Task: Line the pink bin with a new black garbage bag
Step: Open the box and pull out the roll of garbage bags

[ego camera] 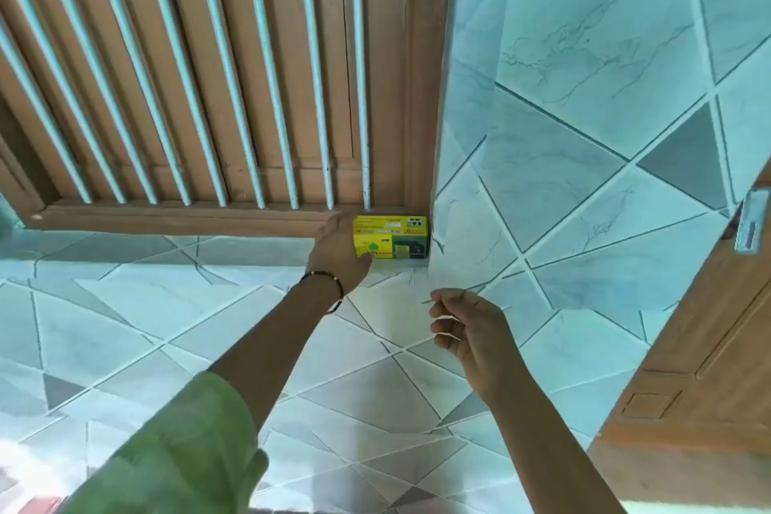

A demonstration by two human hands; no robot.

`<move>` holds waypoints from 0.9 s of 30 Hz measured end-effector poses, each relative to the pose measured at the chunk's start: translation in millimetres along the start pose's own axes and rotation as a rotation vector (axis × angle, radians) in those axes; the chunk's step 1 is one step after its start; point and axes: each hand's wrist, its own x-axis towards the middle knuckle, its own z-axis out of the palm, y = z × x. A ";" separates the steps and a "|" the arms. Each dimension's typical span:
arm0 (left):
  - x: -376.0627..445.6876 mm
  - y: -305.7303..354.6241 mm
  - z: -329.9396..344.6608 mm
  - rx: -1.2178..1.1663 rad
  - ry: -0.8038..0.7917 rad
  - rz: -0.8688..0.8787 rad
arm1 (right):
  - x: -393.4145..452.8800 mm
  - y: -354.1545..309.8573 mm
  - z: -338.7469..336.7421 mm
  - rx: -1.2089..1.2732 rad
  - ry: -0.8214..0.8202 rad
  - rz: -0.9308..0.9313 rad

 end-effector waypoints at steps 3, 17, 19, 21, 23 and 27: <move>22.7 -11.5 4.6 0.037 -0.129 0.000 | 11.4 1.3 8.9 -0.023 0.030 -0.026; -18.6 -30.4 -5.0 -0.175 0.056 0.107 | 2.7 16.4 14.6 -0.073 0.079 0.018; -49.2 -30.4 -8.8 -0.277 0.087 0.098 | -2.3 15.6 13.2 -0.080 0.061 -0.001; -78.2 -30.5 -10.5 -0.375 0.075 0.081 | -7.5 14.9 13.7 -0.092 0.058 -0.015; -102.6 -29.7 -10.6 -0.420 0.054 0.078 | -12.6 15.3 15.1 -0.094 0.054 -0.018; -138.9 -28.1 -10.5 -0.388 0.100 0.078 | -23.2 18.8 18.0 -0.035 0.049 -0.015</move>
